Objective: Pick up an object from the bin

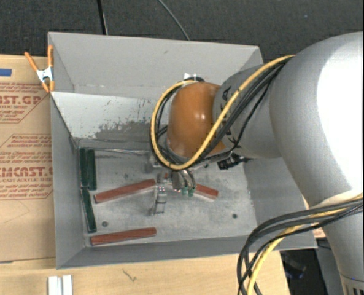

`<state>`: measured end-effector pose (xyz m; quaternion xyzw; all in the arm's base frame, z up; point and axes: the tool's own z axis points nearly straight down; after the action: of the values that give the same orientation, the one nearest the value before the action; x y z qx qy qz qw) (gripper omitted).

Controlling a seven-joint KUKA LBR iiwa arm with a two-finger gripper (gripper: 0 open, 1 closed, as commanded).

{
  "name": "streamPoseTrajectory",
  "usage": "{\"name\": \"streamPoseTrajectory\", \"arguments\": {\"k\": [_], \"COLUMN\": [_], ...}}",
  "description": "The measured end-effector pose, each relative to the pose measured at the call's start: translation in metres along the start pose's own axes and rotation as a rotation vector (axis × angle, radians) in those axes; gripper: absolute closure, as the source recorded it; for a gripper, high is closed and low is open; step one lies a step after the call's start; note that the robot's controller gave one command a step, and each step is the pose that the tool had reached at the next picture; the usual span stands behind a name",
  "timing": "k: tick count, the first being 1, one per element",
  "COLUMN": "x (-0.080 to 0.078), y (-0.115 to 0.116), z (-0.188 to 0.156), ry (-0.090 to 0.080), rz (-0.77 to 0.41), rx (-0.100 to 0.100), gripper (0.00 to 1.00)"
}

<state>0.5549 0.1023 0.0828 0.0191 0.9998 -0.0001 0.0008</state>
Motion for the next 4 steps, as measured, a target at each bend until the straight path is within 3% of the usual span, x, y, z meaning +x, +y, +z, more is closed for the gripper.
{"name": "streamPoseTrajectory", "arguments": {"k": [1,2,3,4], "x": [-0.002,0.002,-0.004,-0.004], "y": [-0.031,-0.003,0.038,0.038], "z": [0.007,0.010,0.013,0.013], "ry": [0.001,0.001,0.000,-0.001], "rz": [0.002,0.139,-0.076,-0.076], "rx": [-0.001,0.000,-0.001,-0.001], "gripper": [0.00,0.00,1.00,1.00]}}
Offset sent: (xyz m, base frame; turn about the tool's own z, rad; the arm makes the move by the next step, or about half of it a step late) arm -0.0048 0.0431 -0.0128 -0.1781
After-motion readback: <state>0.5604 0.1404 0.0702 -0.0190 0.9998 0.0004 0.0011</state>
